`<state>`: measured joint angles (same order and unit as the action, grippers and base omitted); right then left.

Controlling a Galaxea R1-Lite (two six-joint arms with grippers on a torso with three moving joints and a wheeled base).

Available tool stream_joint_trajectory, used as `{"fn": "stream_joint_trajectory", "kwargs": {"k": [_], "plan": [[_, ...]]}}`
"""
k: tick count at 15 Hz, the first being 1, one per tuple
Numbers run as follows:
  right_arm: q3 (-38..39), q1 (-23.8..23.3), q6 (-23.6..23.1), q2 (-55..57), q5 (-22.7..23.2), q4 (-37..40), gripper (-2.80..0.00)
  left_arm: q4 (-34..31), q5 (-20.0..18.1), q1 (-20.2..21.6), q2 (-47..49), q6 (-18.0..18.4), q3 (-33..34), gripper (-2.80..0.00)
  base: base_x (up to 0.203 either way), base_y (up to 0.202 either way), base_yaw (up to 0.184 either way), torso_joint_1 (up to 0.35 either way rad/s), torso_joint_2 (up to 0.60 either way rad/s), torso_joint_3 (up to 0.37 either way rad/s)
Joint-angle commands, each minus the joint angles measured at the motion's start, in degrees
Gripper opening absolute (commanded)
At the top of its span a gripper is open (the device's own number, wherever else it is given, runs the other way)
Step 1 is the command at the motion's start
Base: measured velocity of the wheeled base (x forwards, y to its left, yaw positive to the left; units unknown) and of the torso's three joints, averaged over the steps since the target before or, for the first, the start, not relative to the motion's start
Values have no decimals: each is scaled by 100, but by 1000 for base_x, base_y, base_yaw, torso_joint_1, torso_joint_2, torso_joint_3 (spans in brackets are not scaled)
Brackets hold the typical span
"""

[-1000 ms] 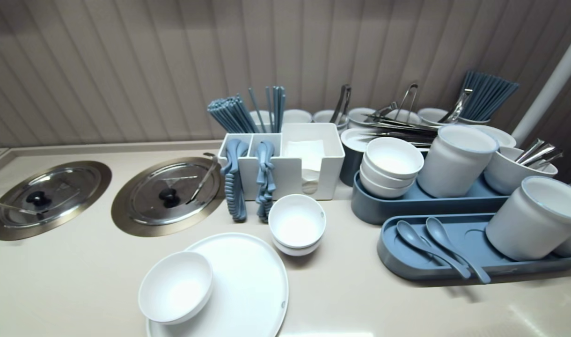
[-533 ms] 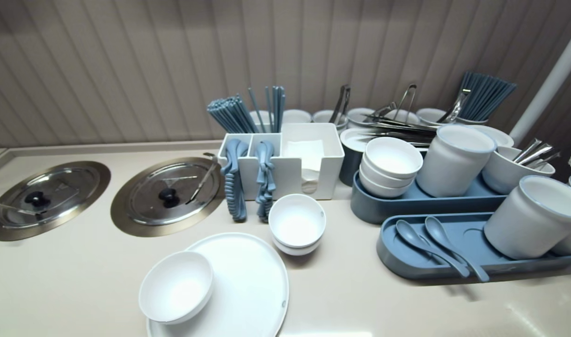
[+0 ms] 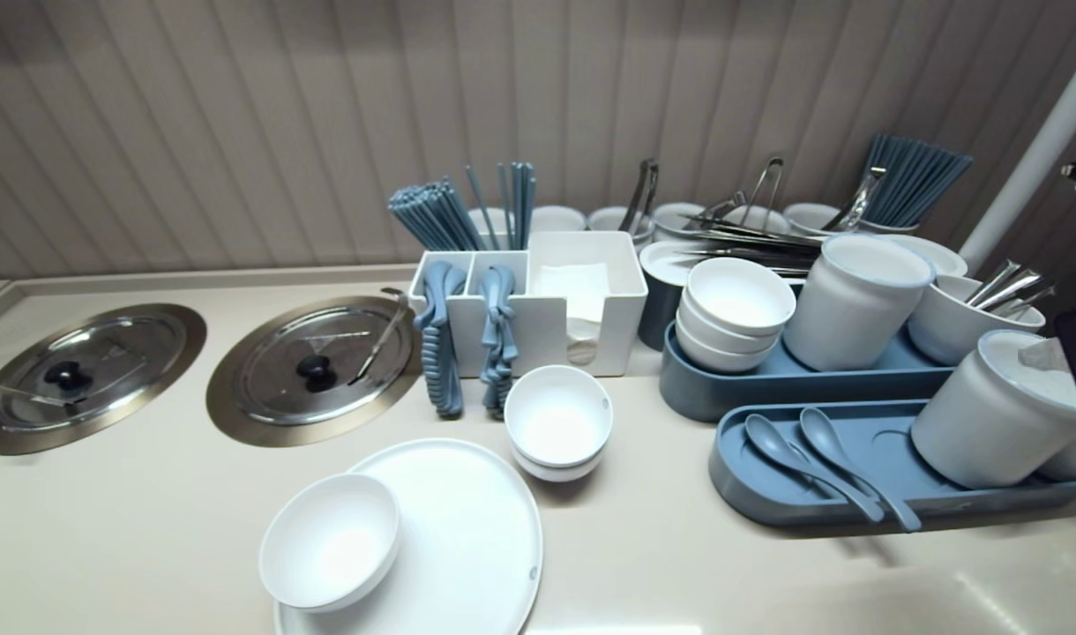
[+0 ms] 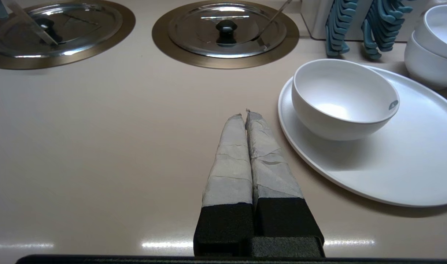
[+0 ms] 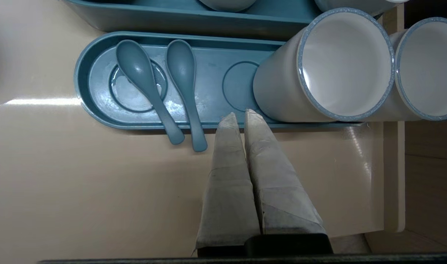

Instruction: Pick the spoon and place it in the bowl

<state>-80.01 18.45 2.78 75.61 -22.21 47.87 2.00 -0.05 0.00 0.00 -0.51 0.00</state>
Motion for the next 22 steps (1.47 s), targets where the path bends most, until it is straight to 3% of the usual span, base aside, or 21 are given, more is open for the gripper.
{"fn": "stream_joint_trajectory", "kwargs": {"k": [1,5,8,10,16,18,19,20,22], "plan": [[67,-61,-9,138,-11,29,-280,8,5,0,3,-2,44,-280,0,0,0,0,0,0],[316,-318,-229,172,-11,44,-280,9,3,0,9,-2,44,-280,0,0,0,0,0,0],[642,-559,-852,92,-20,77,-280,10,-4,0,9,-2,44,-280,0,0,0,0,0,0],[696,-578,-890,284,-7,78,-280,2,5,0,0,-2,44,-280,0,0,0,0,0,0],[665,-460,-380,797,108,-41,-280,2,4,0,0,-2,44,-280,0,0,0,0,0,0],[789,-420,746,823,565,-445,-280,2,-4,0,0,-2,44,-280,0,0,0,0,0,0],[882,-396,1055,827,686,-618,-280,2,5,0,0,-2,44,-280,0,0,0,0,0,0],[857,-454,928,810,691,-661,-280,3,4,0,0,-2,44,-280,0,0,0,0,0,0],[526,-558,231,837,688,-680,-280,2,-4,0,0,-2,44,-280,0,0,0,0,0,0]]}}
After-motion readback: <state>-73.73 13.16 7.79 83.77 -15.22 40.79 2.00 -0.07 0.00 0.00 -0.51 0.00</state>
